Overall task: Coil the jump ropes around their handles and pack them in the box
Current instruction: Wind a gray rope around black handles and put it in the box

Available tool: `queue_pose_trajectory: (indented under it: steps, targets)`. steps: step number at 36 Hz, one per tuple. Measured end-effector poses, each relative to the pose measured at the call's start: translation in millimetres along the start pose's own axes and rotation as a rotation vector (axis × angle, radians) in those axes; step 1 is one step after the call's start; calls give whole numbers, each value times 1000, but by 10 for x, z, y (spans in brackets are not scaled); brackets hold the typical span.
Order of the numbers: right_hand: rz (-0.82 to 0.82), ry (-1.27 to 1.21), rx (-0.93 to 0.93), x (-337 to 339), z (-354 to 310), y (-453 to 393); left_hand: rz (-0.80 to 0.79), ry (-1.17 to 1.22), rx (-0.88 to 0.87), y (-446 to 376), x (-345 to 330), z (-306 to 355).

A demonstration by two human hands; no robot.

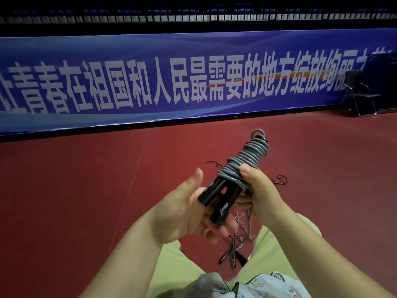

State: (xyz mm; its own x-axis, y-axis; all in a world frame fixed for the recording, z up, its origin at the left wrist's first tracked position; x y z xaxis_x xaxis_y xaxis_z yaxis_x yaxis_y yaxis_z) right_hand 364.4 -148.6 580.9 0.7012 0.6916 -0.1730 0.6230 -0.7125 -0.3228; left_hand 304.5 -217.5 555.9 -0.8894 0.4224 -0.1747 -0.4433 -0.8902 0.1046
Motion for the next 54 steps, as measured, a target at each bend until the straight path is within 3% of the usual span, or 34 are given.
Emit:
queue_pose_trajectory:
  steps: [4,8,14,17,29,34,37,43,54]
  targets:
    - [-52,-60,22,-57,-25,-5,-283,238,14,-34,-284,-106]
    - [-126,18,82,-131,-125,-6,-346,376,33,-74,-409,-141]
    - [-290,185,-37,-167,-92,21,-71,338,84,-74,-155,-102]
    - [-285,300,-77,-103,-89,22,78,256,75,-47,-23,-89]
    - [-94,534,-139,76,36,-23,445,-152,24,13,291,16]
    - [21,516,-130,176,72,-50,641,-538,-9,26,457,204]
    - [17,380,-98,127,92,-34,750,-756,-92,92,532,380]
    - [10,374,-135,98,98,-44,832,-972,-136,165,490,545]
    - [102,593,-82,132,-16,-3,889,-988,-77,198,542,426]
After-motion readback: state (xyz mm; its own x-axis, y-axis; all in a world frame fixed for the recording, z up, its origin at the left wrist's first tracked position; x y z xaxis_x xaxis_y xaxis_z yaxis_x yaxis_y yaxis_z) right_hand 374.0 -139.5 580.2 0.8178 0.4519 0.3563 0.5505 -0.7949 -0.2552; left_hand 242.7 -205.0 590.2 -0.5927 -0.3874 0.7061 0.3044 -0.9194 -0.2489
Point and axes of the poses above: each hand's wrist, its own y-axis away from the middle knuckle, its own x-axis out of the back of the hand, z = x × y, the point moved 9 cm from there along -y, towards the middle knuckle, and after that the axes turned 3 degrees about x, right-handed, at the moved point
